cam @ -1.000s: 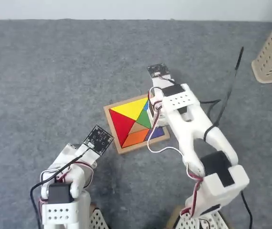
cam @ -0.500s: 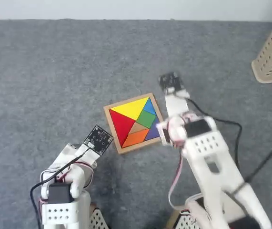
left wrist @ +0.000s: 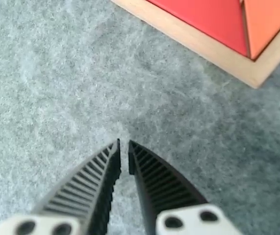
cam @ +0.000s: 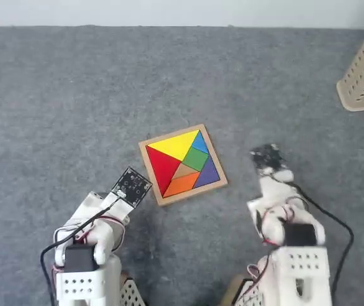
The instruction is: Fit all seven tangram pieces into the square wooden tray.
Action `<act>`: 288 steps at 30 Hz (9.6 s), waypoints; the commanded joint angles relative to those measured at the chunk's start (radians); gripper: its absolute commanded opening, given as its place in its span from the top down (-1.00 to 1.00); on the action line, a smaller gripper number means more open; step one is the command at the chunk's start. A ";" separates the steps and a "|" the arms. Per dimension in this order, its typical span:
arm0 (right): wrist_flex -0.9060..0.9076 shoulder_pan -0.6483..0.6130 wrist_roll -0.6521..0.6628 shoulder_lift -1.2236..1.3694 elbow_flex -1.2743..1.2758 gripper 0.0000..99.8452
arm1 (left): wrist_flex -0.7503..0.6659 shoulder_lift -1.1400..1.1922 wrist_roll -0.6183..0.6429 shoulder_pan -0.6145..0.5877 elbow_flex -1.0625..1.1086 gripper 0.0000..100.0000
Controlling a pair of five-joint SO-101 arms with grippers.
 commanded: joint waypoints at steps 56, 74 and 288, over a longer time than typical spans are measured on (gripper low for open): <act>0.254 0.087 0.018 -0.452 0.236 0.99 | 0.003 -0.017 -0.003 -0.003 -0.010 0.94; 0.254 0.087 0.018 -0.452 0.236 0.99 | 0.003 -0.017 -0.003 -0.003 -0.010 0.94; 0.254 0.087 0.018 -0.452 0.236 0.99 | 0.003 -0.017 -0.003 -0.003 -0.010 0.94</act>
